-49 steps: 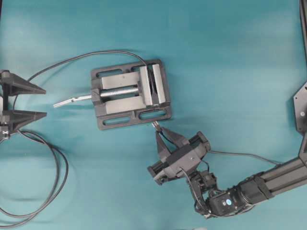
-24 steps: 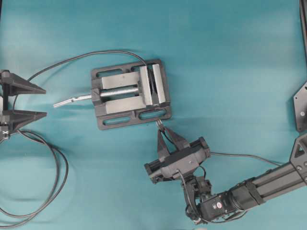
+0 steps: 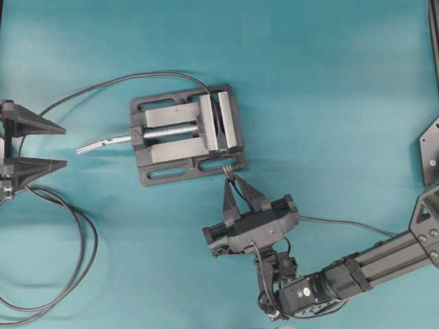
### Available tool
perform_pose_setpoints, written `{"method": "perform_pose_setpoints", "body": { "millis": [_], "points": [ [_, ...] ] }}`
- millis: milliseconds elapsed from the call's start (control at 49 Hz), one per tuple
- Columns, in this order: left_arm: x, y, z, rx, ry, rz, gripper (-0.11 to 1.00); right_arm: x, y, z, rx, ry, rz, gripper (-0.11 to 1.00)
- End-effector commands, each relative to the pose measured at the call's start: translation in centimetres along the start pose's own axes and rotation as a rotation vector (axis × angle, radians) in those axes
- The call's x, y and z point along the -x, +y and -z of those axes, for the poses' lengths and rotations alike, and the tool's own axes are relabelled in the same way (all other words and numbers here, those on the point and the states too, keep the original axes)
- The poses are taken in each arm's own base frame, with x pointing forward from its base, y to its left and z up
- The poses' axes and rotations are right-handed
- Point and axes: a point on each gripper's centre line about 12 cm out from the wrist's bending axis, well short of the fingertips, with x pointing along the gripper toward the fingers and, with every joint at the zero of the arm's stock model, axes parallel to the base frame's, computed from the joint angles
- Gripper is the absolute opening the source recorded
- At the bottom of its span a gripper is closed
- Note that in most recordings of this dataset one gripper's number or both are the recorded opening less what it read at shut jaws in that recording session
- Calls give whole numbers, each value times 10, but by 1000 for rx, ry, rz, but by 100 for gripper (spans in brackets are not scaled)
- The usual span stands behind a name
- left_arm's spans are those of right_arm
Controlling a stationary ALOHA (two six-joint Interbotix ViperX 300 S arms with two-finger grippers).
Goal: Insert the USB cable into the fixed female connector.
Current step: 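Align the USB plug with the blue port between the vise jaws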
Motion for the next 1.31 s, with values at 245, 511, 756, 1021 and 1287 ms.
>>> {"method": "perform_pose_setpoints", "body": {
  "millis": [245, 511, 756, 1021, 1287],
  "points": [
    [-1, -1, -4, 6, -10, -1, 97, -4, 10, -18, -71, 30, 42, 20],
    [-1, -1, -4, 4, -10, 0, 97, -8, 12, -23, -91, 47, 72, 20],
    [-1, -1, -4, 4, -10, 0, 97, -11, 12, -27, -98, 49, 80, 20],
    [-1, -1, -4, 6, -10, -1, 97, -18, 11, -31, -91, 54, 100, 20],
    [-1, -1, -4, 6, -10, -1, 97, -19, 11, -32, -93, 54, 103, 20]
  ]
}}
